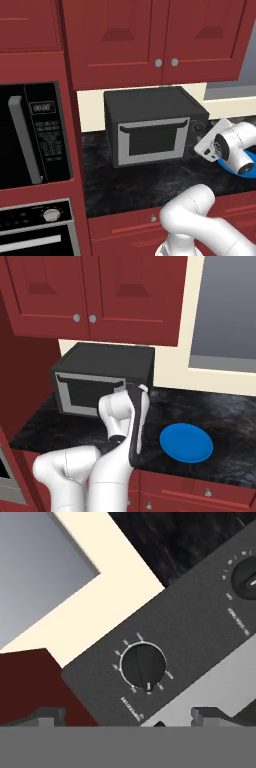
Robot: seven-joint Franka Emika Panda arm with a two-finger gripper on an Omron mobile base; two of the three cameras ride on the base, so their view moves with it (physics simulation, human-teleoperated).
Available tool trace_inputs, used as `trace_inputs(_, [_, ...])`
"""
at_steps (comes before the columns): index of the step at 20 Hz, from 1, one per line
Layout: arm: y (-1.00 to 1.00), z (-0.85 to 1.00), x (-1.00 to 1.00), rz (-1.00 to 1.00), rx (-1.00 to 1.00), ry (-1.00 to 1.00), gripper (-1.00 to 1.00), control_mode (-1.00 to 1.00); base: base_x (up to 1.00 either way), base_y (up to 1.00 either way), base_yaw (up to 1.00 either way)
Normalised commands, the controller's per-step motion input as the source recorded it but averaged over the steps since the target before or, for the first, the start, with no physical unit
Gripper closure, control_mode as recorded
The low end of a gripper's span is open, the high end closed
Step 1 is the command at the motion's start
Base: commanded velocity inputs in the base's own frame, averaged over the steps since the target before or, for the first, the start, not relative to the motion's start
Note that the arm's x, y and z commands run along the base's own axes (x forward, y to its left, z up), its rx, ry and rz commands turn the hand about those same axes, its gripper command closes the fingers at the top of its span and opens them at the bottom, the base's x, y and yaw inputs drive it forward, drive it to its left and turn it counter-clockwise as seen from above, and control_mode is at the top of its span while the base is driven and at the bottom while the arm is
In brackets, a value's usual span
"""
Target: Pull the toaster oven rack outwards. Pick up the baguette from the plate and place it on the toaster oven rack. Close the toaster oven door fully and set the temperature to the lowest setting.
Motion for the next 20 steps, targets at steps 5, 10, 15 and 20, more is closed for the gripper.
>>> trace_inputs(5, [-0.14,-0.14,0.33,0.05,0.00,0.00,-1.00,-1.00,0.00,0.00,0.00])
trace_inputs(10, [-0.04,-0.08,0.37,0.02,0.00,0.00,-1.00,-1.00,0.00,0.00,0.00])
trace_inputs(15, [0.15,0.00,0.01,0.00,-0.02,-0.04,-1.00,-1.00,0.00,0.00,0.00])
trace_inputs(20, [0.14,-0.01,0.07,0.00,-0.02,-0.02,-1.00,-1.00,0.00,0.00,0.00])
